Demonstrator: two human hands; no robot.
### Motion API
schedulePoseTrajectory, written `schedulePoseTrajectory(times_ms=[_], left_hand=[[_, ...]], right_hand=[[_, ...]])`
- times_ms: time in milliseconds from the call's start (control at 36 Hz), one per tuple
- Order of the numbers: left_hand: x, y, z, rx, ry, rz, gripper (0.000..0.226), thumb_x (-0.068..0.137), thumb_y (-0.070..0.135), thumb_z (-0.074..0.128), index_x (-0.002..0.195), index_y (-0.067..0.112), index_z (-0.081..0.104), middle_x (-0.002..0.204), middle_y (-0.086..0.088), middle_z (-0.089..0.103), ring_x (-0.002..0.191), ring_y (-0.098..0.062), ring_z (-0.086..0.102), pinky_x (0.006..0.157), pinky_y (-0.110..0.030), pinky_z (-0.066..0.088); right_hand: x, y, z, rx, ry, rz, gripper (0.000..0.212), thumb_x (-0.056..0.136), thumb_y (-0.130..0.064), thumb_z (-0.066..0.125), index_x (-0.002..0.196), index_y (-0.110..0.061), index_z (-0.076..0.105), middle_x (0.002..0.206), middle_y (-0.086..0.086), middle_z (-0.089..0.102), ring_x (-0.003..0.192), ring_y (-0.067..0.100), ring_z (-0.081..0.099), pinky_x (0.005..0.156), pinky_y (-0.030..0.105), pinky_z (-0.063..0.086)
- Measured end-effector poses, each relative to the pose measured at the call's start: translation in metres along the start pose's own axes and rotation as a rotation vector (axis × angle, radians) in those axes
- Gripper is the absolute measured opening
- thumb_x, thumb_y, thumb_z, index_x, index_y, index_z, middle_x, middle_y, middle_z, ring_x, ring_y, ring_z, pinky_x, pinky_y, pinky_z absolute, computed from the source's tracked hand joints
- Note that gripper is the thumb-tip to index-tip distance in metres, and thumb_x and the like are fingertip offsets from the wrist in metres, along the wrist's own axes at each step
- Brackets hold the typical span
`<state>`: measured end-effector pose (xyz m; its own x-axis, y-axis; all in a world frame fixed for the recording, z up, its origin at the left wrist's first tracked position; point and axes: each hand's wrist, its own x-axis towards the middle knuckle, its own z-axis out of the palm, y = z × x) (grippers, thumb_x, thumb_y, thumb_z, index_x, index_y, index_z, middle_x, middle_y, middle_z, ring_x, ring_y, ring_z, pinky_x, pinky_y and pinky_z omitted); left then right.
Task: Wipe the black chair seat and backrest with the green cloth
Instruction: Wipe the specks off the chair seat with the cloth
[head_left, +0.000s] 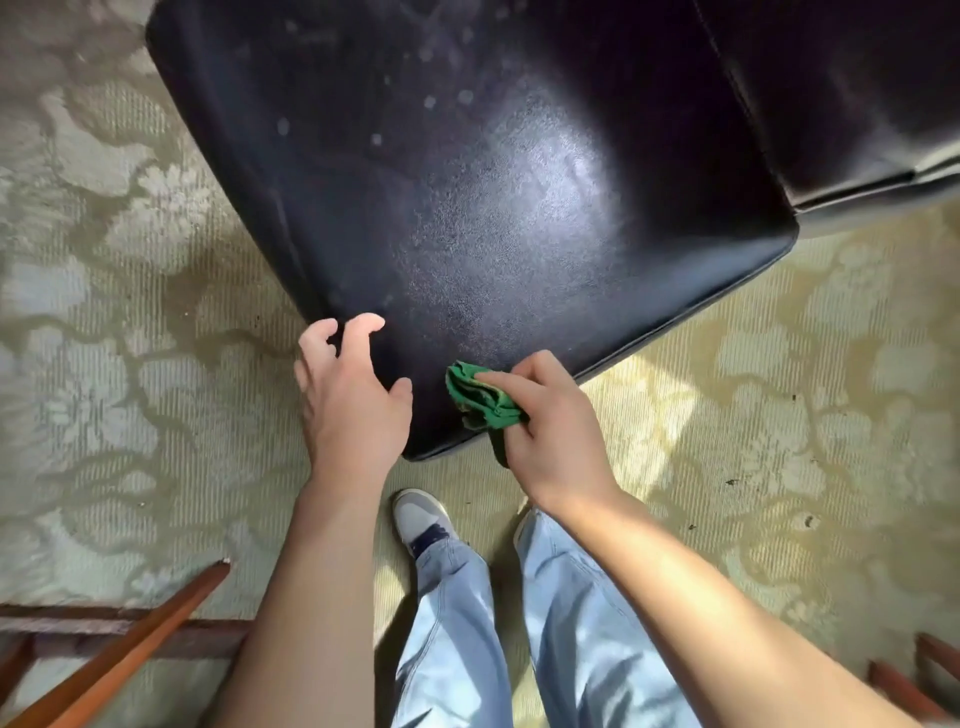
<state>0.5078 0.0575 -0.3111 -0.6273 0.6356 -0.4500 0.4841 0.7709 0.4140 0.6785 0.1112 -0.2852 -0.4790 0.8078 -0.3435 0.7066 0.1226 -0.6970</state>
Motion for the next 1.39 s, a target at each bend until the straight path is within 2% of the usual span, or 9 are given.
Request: schedulePoseTrajectory(times_ms=[167,361,528,750,889,972,1083,1222,1389], left_hand=[[0.012,0.025,0.0,0.03,0.072,0.057,0.053,0.083,0.023,0.075,0.13,0.033,0.053,0.153,0.003,0.028,0.135,-0.027,0.029,0.098,-0.051,0.049],[0.029,0.046,0.009,0.082,0.083,0.062,0.059,0.086,0.025,0.072,0.14,0.036,0.049,0.159,0.003,0.023,0.143,-0.028,0.02,0.108,-0.054,0.041],[0.034,0.056,0.006,0.127,0.076,0.004,0.059,0.081,0.02,0.078,0.133,0.034,0.053,0.152,0.001,0.031,0.135,-0.03,0.027,0.103,-0.049,0.046],[0.043,0.074,-0.011,0.258,-0.065,-0.071,0.048,0.085,0.024,0.073,0.128,0.032,0.053,0.14,-0.002,0.036,0.125,-0.032,0.035,0.092,-0.04,0.047],[0.081,0.092,-0.041,0.377,-0.019,0.072,0.043,0.087,0.028,0.071,0.128,0.032,0.058,0.138,-0.002,0.041,0.131,-0.029,0.035,0.103,-0.05,0.04],[0.107,0.104,-0.047,0.419,-0.114,0.206,0.06,0.091,0.032,0.068,0.144,0.04,0.042,0.164,0.0,0.012,0.151,-0.029,0.008,0.116,-0.057,0.026],[0.133,0.115,-0.05,0.474,-0.252,0.232,0.07,0.095,0.035,0.063,0.153,0.045,0.024,0.167,0.005,-0.005,0.153,-0.028,-0.003,0.116,-0.06,0.024],[0.135,0.112,-0.058,0.57,-0.325,0.274,0.077,0.095,0.033,0.062,0.154,0.046,0.015,0.167,0.002,-0.004,0.152,-0.028,0.0,0.113,-0.057,0.031],[0.141,0.122,-0.074,0.616,-0.492,0.284,0.077,0.096,0.033,0.056,0.156,0.043,0.009,0.166,0.0,-0.005,0.15,-0.028,0.003,0.106,-0.052,0.037]], right_hand=[[0.035,0.017,-0.053,0.001,0.354,0.111,0.054,0.073,0.004,0.05,0.119,-0.019,0.069,0.098,-0.001,0.049,0.09,0.014,0.052,0.085,0.018,0.041],[0.086,0.047,-0.096,-0.064,0.471,0.266,0.062,0.073,-0.007,0.04,0.128,-0.023,0.062,0.11,0.001,0.044,0.1,0.022,0.051,0.092,0.027,0.042],[0.094,0.038,-0.074,-0.271,0.148,0.17,0.056,0.077,-0.003,0.053,0.126,-0.03,0.062,0.111,0.0,0.047,0.098,0.025,0.042,0.078,0.035,0.047],[0.085,0.011,-0.056,-0.111,-0.193,0.032,0.051,0.08,-0.005,0.049,0.12,-0.031,0.067,0.095,-0.006,0.045,0.091,0.022,0.048,0.072,0.042,0.052],[0.103,0.003,-0.072,0.006,-0.074,0.139,0.052,0.079,-0.003,0.05,0.117,-0.034,0.068,0.087,-0.009,0.042,0.084,0.014,0.05,0.071,0.037,0.049],[0.115,-0.001,-0.076,0.052,0.017,0.259,0.051,0.08,0.0,0.051,0.117,-0.03,0.069,0.089,-0.008,0.047,0.084,0.013,0.052,0.074,0.032,0.047],[0.128,-0.012,-0.08,0.151,0.171,0.384,0.038,0.081,0.002,0.053,0.105,-0.022,0.071,0.085,-0.006,0.049,0.077,0.011,0.05,0.066,0.011,0.035],[0.136,-0.039,-0.086,0.44,0.355,0.616,0.028,0.08,-0.005,0.058,0.098,-0.022,0.071,0.096,0.001,0.067,0.09,0.02,0.063,0.08,0.034,0.05],[0.137,-0.073,-0.109,0.783,0.449,0.654,0.031,0.079,-0.003,0.059,0.092,-0.026,0.074,0.089,0.001,0.074,0.086,0.016,0.069,0.084,0.041,0.055]])
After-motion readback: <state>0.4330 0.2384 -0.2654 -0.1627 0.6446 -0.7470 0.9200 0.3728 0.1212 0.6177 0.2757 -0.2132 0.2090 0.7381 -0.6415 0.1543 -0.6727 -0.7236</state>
